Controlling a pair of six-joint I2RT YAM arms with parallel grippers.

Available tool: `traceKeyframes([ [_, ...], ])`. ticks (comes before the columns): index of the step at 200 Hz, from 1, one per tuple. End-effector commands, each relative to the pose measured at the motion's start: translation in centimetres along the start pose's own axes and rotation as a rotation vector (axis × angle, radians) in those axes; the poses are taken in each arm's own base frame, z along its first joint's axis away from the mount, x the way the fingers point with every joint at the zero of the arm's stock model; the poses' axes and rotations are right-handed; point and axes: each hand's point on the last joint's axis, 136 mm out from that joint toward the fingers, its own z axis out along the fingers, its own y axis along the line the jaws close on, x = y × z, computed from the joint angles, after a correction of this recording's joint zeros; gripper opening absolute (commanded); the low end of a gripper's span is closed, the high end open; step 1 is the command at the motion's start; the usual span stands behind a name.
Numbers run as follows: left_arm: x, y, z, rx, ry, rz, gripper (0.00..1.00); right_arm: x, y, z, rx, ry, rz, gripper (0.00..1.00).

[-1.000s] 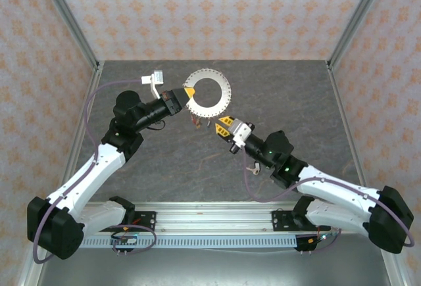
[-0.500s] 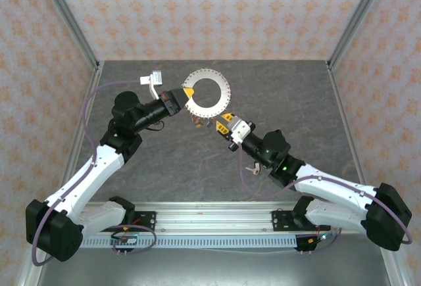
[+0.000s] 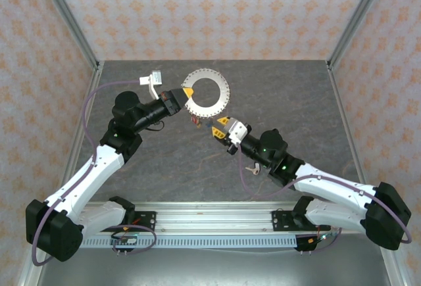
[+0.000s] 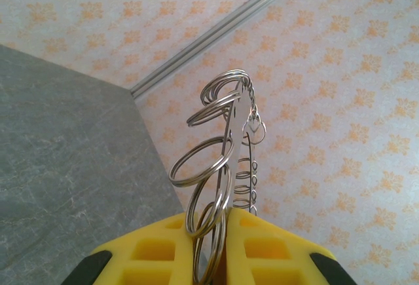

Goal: Put the keys on the keyring

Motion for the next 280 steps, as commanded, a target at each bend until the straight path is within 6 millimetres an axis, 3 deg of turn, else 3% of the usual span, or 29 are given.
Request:
traceKeyframes([
  [1, -1.8, -3.3, -0.5, 0.070, -0.052, 0.072, 0.00, -1.4, -1.0, -0.2, 0.055, -0.062, 0.048, 0.29],
  [45, -1.8, -3.3, -0.6, 0.070, -0.055, 0.071, 0.00, -2.5, -1.3, -0.2, 0.064, -0.100, 0.044, 0.29],
  [78, -2.0, -3.6, -0.7, 0.075, -0.061, 0.074, 0.00, 0.3, -0.8, 0.3, 0.054, 0.008, 0.023, 0.30],
  [97, -1.9, -3.5, -0.7, 0.071, -0.058, 0.073, 0.00, 0.6, -1.0, 0.3, 0.074, 0.001, 0.054, 0.32],
  [144, -1.8, -2.9, -0.6, 0.056, -0.057, 0.065, 0.00, -3.1, -1.4, -0.1, 0.063, -0.149, 0.120, 0.30],
  [194, -1.8, -2.6, -0.5, 0.045, -0.061, 0.062, 0.00, -3.5, -1.7, -0.6, 0.087, -0.186, 0.114, 0.27],
  [253, -1.9, -2.3, -0.3, 0.030, -0.067, 0.057, 0.00, -4.6, 1.9, -1.3, -0.127, -0.220, 0.070, 0.25],
  [262, -2.0, -2.3, -0.4, 0.029, -0.069, 0.058, 0.00, -4.3, 2.2, -1.3, -0.145, -0.198, 0.070, 0.26],
  [280, -2.1, -2.3, -0.4, 0.029, -0.072, 0.059, 0.00, -1.4, 2.9, -0.8, -0.175, -0.047, 0.022, 0.27],
])
